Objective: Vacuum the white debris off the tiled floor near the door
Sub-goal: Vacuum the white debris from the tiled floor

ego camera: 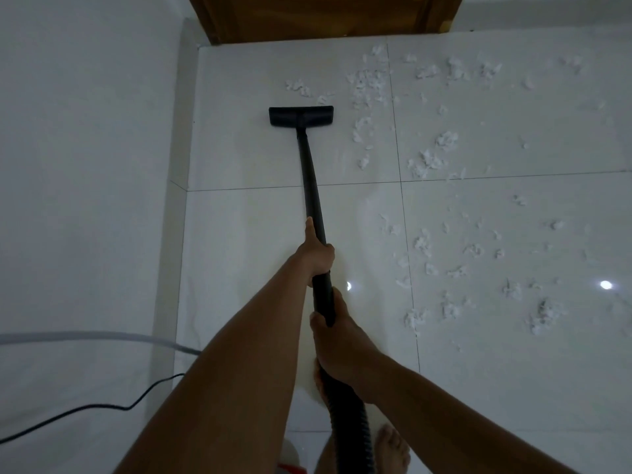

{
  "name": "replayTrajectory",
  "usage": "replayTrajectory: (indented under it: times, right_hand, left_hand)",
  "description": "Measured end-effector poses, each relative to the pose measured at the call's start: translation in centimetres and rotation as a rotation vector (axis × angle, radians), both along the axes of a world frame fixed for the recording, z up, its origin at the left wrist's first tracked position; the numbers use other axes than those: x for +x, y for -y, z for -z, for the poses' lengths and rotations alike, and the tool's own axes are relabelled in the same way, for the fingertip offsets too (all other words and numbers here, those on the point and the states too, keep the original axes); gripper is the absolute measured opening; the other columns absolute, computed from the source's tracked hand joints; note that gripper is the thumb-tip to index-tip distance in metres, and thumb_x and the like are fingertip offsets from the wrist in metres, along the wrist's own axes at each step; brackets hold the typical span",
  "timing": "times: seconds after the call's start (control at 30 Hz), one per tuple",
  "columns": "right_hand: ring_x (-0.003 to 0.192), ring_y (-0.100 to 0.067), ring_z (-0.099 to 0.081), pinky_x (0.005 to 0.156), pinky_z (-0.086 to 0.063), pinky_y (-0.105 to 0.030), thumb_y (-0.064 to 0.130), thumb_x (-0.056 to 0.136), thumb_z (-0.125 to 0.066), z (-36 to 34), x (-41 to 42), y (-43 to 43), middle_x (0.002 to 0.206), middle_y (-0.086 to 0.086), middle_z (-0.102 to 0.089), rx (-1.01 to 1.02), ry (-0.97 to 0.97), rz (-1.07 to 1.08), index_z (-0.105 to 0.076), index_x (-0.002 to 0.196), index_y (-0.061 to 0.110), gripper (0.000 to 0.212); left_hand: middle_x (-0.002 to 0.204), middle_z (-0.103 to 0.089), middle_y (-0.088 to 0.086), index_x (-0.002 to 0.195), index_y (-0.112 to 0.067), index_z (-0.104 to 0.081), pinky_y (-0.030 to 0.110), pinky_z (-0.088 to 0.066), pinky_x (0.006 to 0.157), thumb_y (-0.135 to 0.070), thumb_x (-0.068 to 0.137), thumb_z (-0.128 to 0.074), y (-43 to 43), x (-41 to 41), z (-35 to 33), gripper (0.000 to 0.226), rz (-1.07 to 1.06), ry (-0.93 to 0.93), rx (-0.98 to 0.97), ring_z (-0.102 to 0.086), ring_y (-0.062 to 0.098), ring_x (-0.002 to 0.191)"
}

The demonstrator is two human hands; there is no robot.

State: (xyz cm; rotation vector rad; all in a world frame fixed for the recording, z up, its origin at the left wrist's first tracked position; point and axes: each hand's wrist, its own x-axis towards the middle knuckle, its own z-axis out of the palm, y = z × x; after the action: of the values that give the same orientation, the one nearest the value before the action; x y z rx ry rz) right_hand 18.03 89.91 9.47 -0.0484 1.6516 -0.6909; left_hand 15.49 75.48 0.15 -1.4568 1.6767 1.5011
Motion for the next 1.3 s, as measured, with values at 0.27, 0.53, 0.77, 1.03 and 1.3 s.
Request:
replayTrajectory:
  times: [0.27,0.53,0.77,1.03,1.3]
  right_hand:
    - [0.054,-0.015,-0.06,0.041,-0.049,-0.023,0.038,0.109,-0.04,-0.4,0.8,0.5,0.091,-0.012,-0.064,-0.016,-0.019,0.008,0.002,0.156,0.058,0.066]
    - [0.05,-0.013,-0.06,0.039,-0.047,-0.019,0.036,0.108,-0.047,-1.3,1.6,-2.3,0.095,-0.012,-0.067,-0.062,-0.062,-0.033,0.0,0.158,0.055,0.071]
    - [0.046,-0.011,-0.057,0.034,-0.042,-0.016,0.034,0.109,-0.043,-2.3,1.4,-5.0,0.096,-0.011,-0.067,-0.031,-0.08,-0.083,0.003,0.159,0.053,0.07]
    - [0.05,-0.013,-0.059,0.038,-0.046,-0.019,0.033,0.108,-0.044,-1.4,0.3,-4.3,0.1,-0.012,-0.067,-0.026,-0.055,-0.078,0.005,0.158,0.055,0.072]
    - [0.05,-0.012,-0.058,0.037,-0.045,-0.019,0.034,0.109,-0.043,0.0,-1.5,-1.4,0.094,-0.01,-0.065,-0.02,-0.044,-0.058,0.006,0.156,0.059,0.072]
  left_hand:
    - [0.155,-0.038,0.013,0.155,-0.039,0.023,0.044,-0.051,0.098,-0.027,0.107,-0.038,0.4,0.2,-0.5,0.078,0.036,0.0,-0.019,-0.056,0.032,0.118]
    - [0.162,-0.029,0.009,0.157,-0.037,0.018,0.048,-0.046,0.107,-0.029,0.107,-0.037,-2.4,1.3,-1.3,0.074,-0.023,-0.045,-0.03,-0.053,0.033,0.126]
    - [0.16,-0.032,0.011,0.158,-0.033,0.017,0.042,-0.044,0.109,-0.027,0.108,-0.035,-5.5,1.7,-2.0,0.072,-0.026,-0.025,-0.052,-0.053,0.032,0.128]
    - [0.155,-0.039,0.012,0.156,-0.038,0.019,0.048,-0.05,0.103,-0.023,0.105,-0.041,-4.8,0.6,-1.7,0.08,-0.064,-0.052,-0.003,-0.057,0.034,0.12]
    - [0.15,-0.044,0.013,0.156,-0.038,0.019,0.048,-0.05,0.102,-0.023,0.105,-0.041,-1.5,-1.3,0.0,0.08,-0.049,-0.047,-0.009,-0.06,0.031,0.113]
